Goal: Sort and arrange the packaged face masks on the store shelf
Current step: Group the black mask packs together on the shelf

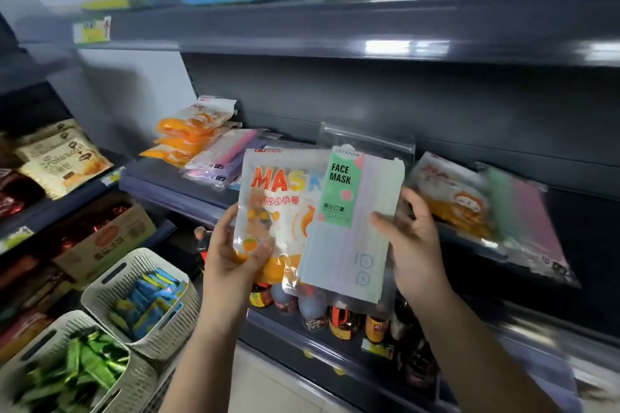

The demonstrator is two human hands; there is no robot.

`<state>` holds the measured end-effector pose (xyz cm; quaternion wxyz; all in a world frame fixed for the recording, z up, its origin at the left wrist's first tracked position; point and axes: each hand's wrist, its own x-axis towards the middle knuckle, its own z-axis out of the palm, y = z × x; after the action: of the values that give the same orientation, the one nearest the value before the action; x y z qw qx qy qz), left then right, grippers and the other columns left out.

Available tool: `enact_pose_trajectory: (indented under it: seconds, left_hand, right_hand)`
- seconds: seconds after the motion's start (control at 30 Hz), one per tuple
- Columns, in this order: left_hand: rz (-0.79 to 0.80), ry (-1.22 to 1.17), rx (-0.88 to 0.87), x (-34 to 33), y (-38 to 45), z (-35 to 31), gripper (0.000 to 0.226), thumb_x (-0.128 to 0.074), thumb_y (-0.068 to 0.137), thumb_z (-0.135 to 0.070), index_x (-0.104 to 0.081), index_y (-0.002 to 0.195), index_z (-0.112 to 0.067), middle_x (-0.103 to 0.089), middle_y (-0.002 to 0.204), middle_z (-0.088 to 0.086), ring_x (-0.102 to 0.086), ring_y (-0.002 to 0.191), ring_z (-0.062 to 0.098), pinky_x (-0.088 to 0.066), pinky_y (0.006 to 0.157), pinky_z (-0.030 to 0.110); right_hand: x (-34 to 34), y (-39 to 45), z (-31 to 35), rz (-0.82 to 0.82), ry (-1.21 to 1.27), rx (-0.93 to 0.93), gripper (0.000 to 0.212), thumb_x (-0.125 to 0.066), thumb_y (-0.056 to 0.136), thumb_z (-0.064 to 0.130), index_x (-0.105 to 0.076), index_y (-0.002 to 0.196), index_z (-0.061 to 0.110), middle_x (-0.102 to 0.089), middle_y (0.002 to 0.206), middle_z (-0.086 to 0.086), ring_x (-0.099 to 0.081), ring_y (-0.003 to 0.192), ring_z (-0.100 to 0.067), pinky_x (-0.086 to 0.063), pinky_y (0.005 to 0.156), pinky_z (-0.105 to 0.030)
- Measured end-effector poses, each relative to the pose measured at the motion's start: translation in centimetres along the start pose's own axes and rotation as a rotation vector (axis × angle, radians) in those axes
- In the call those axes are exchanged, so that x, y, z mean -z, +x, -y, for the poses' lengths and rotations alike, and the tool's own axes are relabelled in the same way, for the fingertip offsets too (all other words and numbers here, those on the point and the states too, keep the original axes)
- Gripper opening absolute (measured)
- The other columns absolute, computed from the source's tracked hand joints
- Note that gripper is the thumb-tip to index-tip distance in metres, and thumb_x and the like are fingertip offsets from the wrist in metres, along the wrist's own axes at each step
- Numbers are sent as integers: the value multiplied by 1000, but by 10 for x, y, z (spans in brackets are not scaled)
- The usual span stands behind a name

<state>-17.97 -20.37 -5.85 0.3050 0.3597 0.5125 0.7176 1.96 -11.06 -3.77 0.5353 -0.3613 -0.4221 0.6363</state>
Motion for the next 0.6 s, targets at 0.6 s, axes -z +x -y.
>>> enact_pose_trajectory:
  seconds: [0.6]
  left_hand:
    - [-34,-15,-32,82,66,-8,62,-74,64,-25,-53,122,-26,-66,106,-3,-66,88,13,-57,67,26]
  right_hand:
    - [-37,34,-31,-280,-131,-45,47,-55,87,-1,-47,128,22,-67,94,6,-62,95,-23,-49,78,-40]
